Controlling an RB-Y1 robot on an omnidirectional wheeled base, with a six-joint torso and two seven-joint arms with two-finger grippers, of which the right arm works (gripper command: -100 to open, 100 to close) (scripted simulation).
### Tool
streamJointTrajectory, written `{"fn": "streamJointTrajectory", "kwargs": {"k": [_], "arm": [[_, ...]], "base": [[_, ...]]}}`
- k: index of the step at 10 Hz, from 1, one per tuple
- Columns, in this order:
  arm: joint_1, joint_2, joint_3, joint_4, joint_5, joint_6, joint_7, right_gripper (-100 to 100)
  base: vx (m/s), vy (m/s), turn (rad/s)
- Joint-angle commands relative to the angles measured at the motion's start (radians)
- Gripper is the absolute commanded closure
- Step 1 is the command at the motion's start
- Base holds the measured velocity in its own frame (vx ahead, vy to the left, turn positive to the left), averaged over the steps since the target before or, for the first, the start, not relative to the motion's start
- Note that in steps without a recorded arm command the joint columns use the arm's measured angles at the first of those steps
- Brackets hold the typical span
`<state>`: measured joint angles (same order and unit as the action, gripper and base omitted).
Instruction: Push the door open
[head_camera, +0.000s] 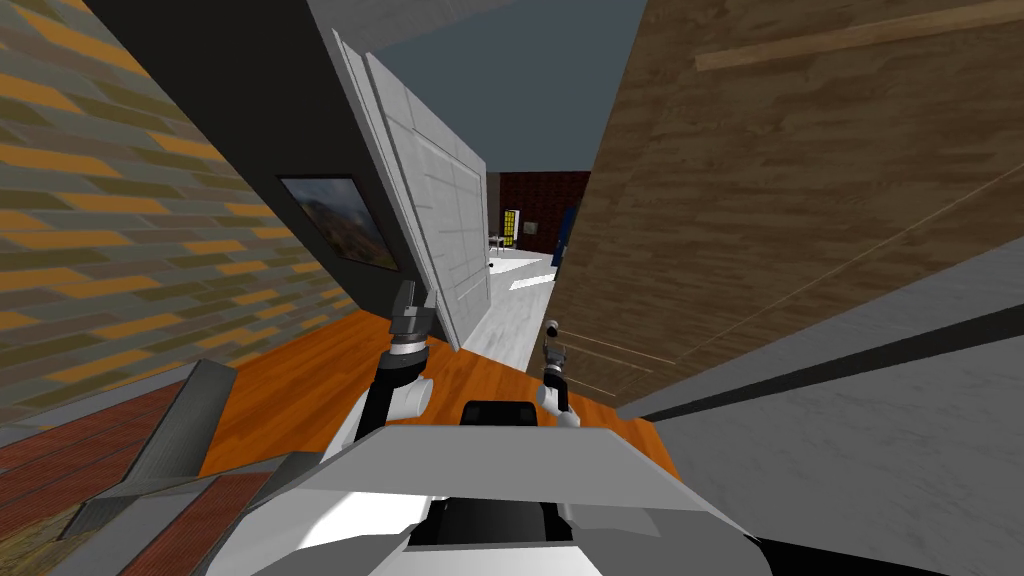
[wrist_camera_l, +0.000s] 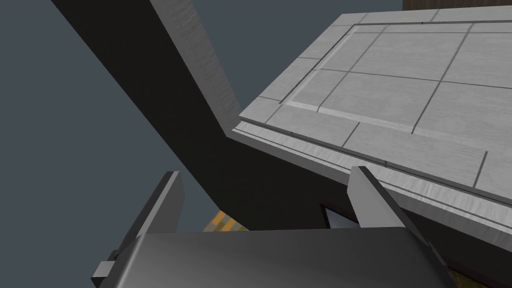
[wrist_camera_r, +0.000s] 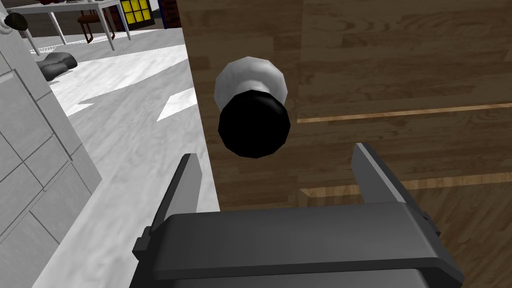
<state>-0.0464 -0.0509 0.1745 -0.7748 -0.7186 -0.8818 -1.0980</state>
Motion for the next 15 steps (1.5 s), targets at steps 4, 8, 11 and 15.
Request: {"fn": "streamJointTrajectory", "kwargs": {"k": [4,8,11,15], "arm": [[-0.007,-0.002,-0.003,0.016,-0.002,-0.01,-0.011,-100],[-0.007,-0.002,-0.003,0.016,-0.002,-0.01,-0.011,100],[-0.013,-0.014,-0.017,0.017,-0.01,-0.009,-0.008,100],[-0.015,-0.027,-0.043,0.022,-0.027,-0.013,-0.002,100]], "base": [[0.184,-0.048,0.025],[-0.012,0.005,0.001],[0.044,0.003,-0.006],[0.175,-0.001,-0.035]]}}
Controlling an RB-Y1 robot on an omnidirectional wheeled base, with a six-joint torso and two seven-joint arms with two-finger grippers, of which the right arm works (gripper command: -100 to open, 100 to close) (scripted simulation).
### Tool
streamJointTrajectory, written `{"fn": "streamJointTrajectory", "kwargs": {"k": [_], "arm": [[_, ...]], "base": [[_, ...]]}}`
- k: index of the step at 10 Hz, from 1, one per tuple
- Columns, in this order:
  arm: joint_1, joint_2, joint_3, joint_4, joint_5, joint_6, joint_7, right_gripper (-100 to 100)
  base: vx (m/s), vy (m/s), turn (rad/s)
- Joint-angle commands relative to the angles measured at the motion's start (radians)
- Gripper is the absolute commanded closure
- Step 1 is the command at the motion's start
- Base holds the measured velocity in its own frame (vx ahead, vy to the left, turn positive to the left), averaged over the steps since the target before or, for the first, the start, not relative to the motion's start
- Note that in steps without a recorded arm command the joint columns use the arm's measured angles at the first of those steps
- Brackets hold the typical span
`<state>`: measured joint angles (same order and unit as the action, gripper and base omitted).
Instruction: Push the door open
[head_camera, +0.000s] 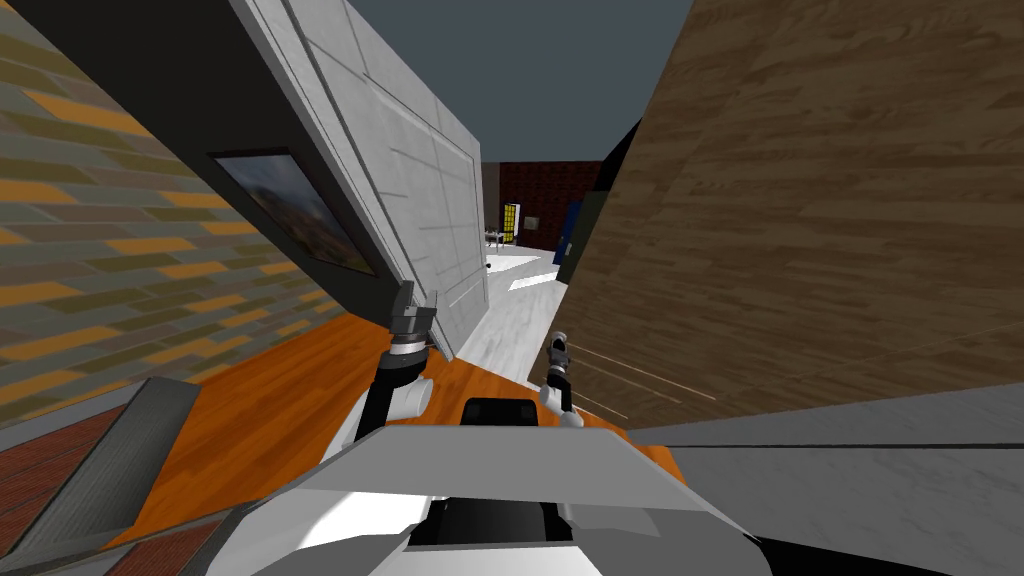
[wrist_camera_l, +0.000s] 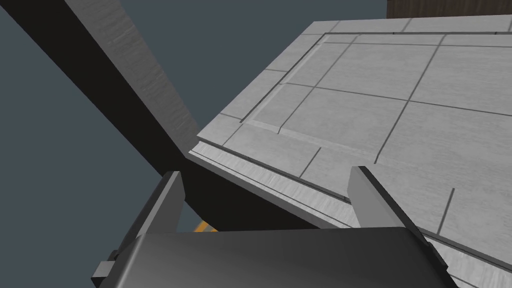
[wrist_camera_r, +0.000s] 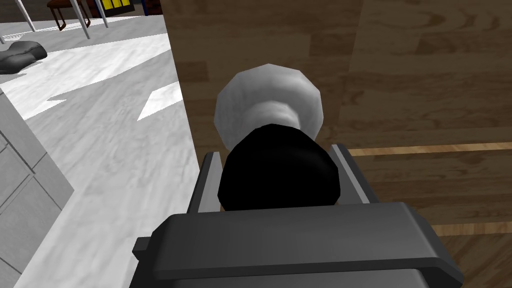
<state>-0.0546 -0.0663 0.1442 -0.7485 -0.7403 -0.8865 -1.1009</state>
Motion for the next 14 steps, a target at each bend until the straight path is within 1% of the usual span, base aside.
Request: {"fn": "streamJointTrajectory", "kwargs": {"k": [1,2,4,5,6,10,11,12,14], "arm": [[-0.007,-0.015,-0.021,-0.003,-0.01,-0.009,0.002,100],[-0.008,-0.018,-0.03,-0.002,-0.016,-0.011,0.004,100],[-0.008,-0.018,-0.03,-0.002,-0.016,-0.011,0.004,100],[-0.01,-0.024,-0.049,0.001,-0.028,-0.014,0.008,100],[-0.01,-0.025,-0.053,0.002,-0.031,-0.014,0.009,100],[-0.014,-0.032,-0.094,0.009,-0.057,-0.021,0.019,100],[-0.014,-0.032,-0.094,0.009,-0.057,-0.021,0.019,100],[-0.015,-0.033,-0.11,0.012,-0.066,-0.023,0.022,100],[-0.017,-0.033,-0.13,0.016,-0.079,-0.026,0.027,100]], "base": [[0.189,-0.003,-0.035],[0.179,0.014,-0.023],[0.082,-0.009,-0.013],[0.152,0.001,-0.049],[0.193,0.018,-0.051],[0.195,0.0,-0.053],[0.157,-0.01,-0.038],[0.148,-0.013,-0.037],[0.185,-0.024,-0.049]]}}
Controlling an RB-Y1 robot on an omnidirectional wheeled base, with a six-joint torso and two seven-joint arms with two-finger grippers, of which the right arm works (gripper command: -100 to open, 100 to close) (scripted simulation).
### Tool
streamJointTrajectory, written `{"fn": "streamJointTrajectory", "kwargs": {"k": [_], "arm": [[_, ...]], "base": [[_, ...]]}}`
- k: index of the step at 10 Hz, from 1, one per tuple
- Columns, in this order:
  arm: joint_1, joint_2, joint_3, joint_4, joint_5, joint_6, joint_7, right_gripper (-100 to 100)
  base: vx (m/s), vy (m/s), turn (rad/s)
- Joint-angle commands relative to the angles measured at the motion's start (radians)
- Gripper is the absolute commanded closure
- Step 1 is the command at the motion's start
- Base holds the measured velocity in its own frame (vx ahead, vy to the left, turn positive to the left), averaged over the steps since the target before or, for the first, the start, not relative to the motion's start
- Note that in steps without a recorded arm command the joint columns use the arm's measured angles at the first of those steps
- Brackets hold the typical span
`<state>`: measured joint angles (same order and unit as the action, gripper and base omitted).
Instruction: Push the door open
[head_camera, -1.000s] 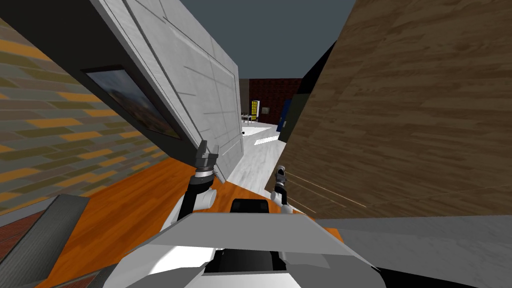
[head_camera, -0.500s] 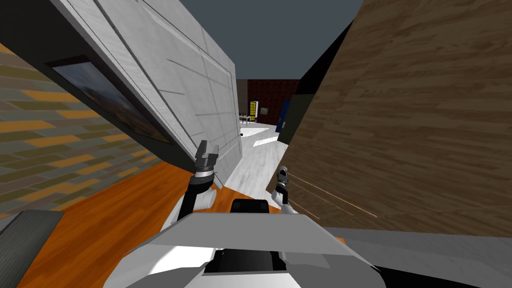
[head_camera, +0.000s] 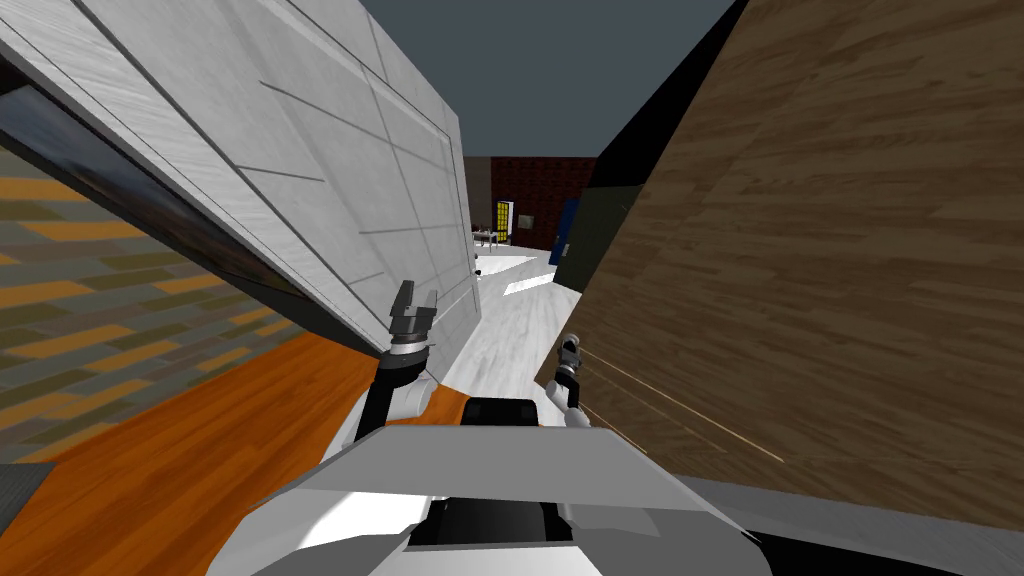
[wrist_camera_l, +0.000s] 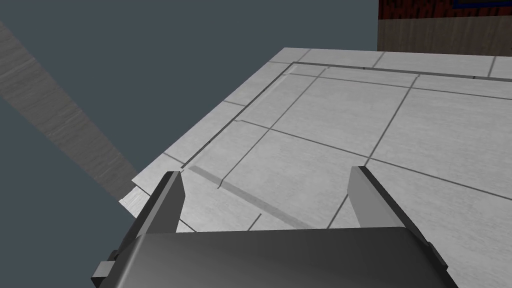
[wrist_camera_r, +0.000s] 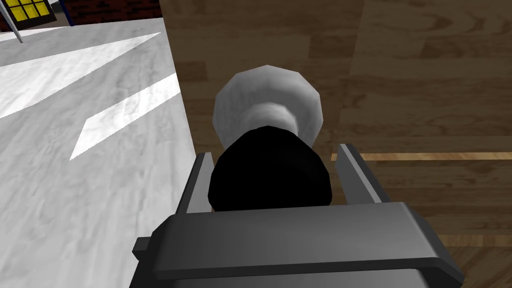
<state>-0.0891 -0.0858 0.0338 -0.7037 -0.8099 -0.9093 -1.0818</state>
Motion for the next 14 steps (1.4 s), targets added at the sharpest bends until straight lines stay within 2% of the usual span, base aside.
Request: {"fn": "streamJointTrajectory", "kwargs": {"k": [1,8,10,11,14], "arm": [[0.018,-0.013,-0.02,-0.029,-0.009,-0.003,0.007,100],[0.012,-0.006,-0.084,-0.018,-0.05,-0.013,0.022,100],[0.011,-0.002,-0.098,-0.016,-0.058,-0.015,0.025,100],[0.011,0.0,-0.091,-0.01,-0.055,-0.011,0.023,100],[0.012,-0.011,-0.118,-0.007,-0.075,-0.019,0.029,100]], "base": [[0.139,0.01,-0.012],[0.184,0.004,-0.057],[0.191,0.009,-0.059],[0.082,-0.003,-0.024],[0.149,-0.031,-0.039]]}}
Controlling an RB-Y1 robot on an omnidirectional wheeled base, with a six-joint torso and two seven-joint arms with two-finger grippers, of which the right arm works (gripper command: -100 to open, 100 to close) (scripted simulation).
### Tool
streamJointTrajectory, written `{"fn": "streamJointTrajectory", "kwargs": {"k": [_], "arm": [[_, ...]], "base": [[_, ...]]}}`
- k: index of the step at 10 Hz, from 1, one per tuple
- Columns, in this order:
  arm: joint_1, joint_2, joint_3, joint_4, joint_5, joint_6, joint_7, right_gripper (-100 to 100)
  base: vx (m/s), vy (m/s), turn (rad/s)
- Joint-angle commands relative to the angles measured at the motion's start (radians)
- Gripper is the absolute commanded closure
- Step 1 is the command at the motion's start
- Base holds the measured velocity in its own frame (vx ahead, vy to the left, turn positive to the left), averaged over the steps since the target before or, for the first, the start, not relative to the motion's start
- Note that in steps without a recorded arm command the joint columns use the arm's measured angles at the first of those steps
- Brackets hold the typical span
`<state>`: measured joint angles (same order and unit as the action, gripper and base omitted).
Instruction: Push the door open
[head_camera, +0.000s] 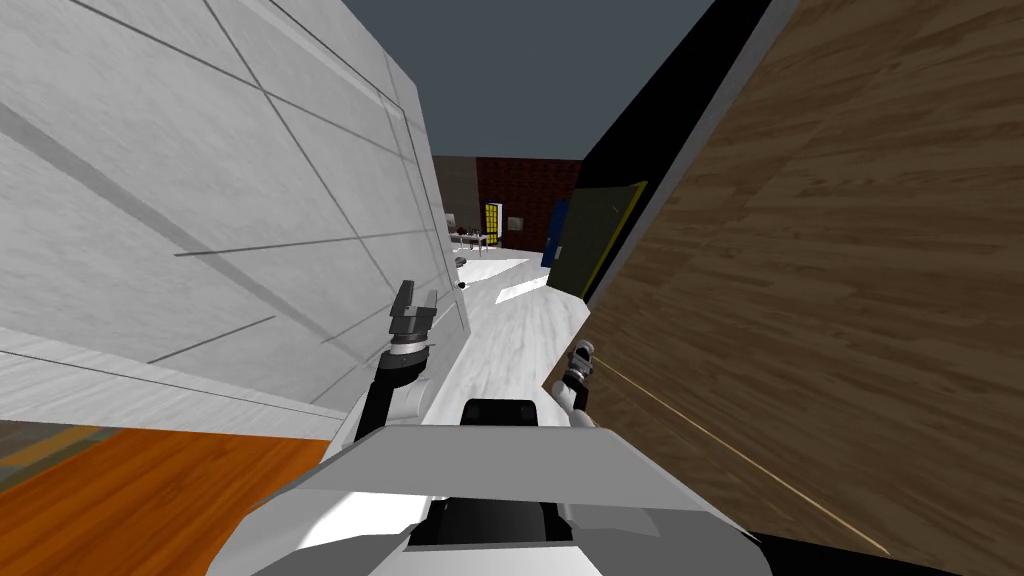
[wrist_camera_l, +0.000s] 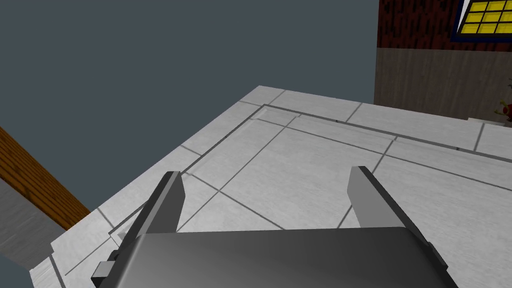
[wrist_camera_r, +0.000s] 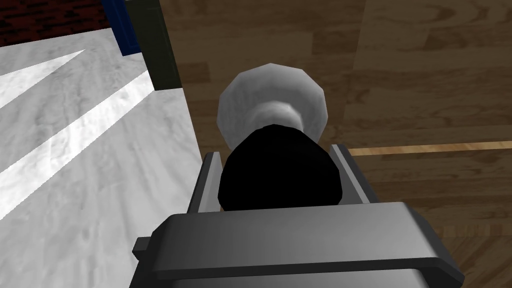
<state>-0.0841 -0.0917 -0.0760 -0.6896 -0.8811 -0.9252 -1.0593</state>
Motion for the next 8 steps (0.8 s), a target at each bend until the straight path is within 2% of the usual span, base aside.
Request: {"fn": "streamJointTrajectory", "kwargs": {"k": [1,3,4,8], "arm": [[0.007,-0.008,-0.019,-0.02,-0.012,-0.006,0.008,100],[0.007,-0.011,-0.03,-0.018,-0.02,-0.01,0.011,100],[0.008,-0.018,-0.052,-0.014,-0.037,-0.016,0.015,100],[0.008,-0.027,-0.083,-0.009,-0.061,-0.025,0.022,100]], "base": [[0.189,-0.018,-0.052],[0.188,-0.033,-0.045],[0.158,-0.037,-0.067],[0.184,-0.029,-0.052]]}}
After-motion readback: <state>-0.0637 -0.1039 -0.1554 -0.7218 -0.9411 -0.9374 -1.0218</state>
